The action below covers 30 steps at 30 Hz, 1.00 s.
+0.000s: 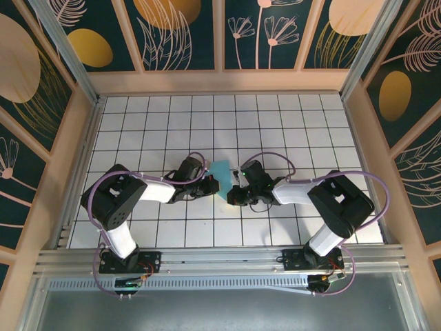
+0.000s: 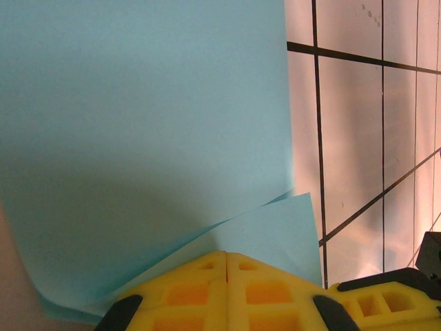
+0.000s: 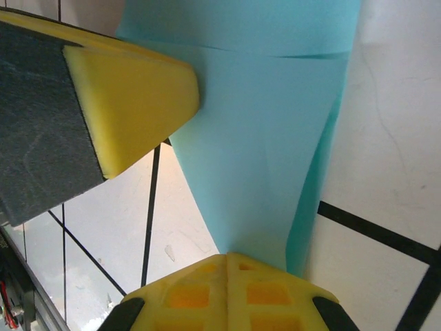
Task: Fold a paper plane with a square sheet of paper (fold left side to right side)
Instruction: Third fold the triangle at the center of the table.
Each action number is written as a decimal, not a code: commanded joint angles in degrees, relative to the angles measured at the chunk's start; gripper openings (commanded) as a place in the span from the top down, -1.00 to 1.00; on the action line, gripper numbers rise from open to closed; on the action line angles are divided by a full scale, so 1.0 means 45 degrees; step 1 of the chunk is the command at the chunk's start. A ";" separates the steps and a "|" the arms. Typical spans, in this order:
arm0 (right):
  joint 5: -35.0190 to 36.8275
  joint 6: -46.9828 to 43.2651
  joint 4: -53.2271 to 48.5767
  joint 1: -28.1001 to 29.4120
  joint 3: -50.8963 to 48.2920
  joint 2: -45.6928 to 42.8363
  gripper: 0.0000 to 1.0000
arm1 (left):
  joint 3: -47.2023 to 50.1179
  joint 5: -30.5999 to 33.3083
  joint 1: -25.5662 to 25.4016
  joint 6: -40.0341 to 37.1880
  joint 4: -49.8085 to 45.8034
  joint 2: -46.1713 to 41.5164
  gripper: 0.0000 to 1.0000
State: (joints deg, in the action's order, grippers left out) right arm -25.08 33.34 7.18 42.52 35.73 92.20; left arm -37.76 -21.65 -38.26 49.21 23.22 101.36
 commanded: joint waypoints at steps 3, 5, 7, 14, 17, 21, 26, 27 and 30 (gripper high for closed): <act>0.0535 -0.0300 -0.0739 0.0101 0.0169 -0.0082 1.00 | 0.0098 0.1393 0.0031 -0.0149 -0.1333 0.0862 1.00; 0.0496 -0.0300 -0.0755 0.0101 0.0132 -0.0012 1.00 | 0.0099 0.1393 0.0036 -0.0154 -0.1349 0.0886 1.00; 0.0530 -0.0321 -0.0866 0.0101 0.0118 0.0035 1.00 | 0.0090 0.1412 0.0038 -0.0136 -0.1372 0.0893 1.00; 0.0476 -0.0568 -0.1750 0.0157 -0.0119 -0.0050 1.00 | 0.0022 0.1626 0.0026 -0.0143 -0.1567 0.0931 1.00; 0.0475 -0.0666 -0.2161 0.0178 -0.0296 -0.0307 1.00 | -0.0004 0.1724 0.0030 -0.0108 -0.1631 0.0966 1.00; 0.0593 -0.0796 -0.2644 0.0179 -0.0564 -0.0746 1.00 | -0.0066 0.1742 0.0032 -0.0094 -0.1671 0.1049 1.00; 0.0678 -0.1042 -0.3241 0.0179 -0.0663 -0.1366 1.00 | -0.0067 0.1754 0.0028 -0.0083 -0.1695 0.1048 1.00; 0.0762 -0.1079 -0.3398 0.0157 -0.0603 -0.1568 1.00 | -0.0066 0.1772 0.0031 -0.0093 -0.1685 0.1031 1.00; 0.1030 -0.1196 -0.3806 0.0094 -0.0256 -0.2207 1.00 | -0.0038 0.1763 0.0026 -0.0124 -0.1687 0.1000 1.00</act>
State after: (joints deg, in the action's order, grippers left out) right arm -22.41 29.69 -4.75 42.74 34.11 85.45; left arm -38.81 -21.56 -38.26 49.39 21.21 101.58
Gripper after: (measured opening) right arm 0.049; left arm 0.043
